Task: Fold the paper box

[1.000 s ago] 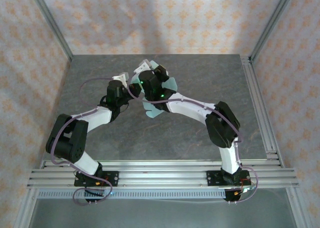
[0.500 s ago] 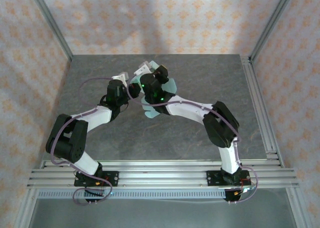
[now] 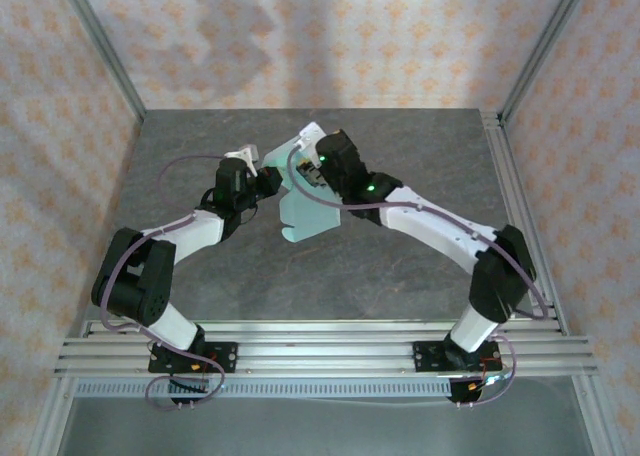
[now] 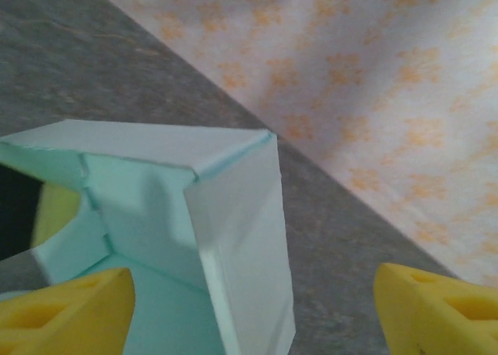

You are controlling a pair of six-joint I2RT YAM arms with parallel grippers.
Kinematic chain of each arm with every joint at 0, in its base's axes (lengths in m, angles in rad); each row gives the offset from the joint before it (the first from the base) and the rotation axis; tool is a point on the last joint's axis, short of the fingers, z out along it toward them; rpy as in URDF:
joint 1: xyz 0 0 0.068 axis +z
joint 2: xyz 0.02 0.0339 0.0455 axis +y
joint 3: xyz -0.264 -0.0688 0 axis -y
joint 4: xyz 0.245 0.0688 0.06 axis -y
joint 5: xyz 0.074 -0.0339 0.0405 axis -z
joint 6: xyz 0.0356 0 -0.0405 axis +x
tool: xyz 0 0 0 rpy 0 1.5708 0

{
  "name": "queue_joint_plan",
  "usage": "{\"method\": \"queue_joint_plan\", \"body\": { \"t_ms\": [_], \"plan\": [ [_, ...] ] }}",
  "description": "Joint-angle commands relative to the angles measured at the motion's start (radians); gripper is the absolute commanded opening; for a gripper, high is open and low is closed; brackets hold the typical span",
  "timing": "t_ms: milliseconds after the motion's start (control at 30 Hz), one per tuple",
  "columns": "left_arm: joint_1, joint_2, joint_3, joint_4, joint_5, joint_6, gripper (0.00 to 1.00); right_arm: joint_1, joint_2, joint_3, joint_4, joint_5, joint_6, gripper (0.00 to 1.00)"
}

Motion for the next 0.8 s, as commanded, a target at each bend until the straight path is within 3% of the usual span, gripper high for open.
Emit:
{"method": "queue_joint_plan", "body": {
  "t_ms": [0,200,367,767],
  "plan": [
    [-0.007,0.003,0.035,-0.011,0.006,0.018,0.0,-0.072,-0.089,-0.025,-0.107,-0.303,0.129,0.81],
    [-0.007,0.005,0.047,-0.006,0.047,0.044,0.0,-0.2,-0.149,-0.043,-0.125,-0.617,0.204,0.82],
    [-0.006,0.004,0.052,-0.001,0.091,0.073,0.0,-0.296,-0.123,-0.015,-0.201,-0.834,0.172,0.82],
    [-0.005,0.015,0.083,0.014,0.208,0.12,0.0,-0.315,0.045,0.2,-0.426,-0.955,-0.006,0.82]
  ]
}}
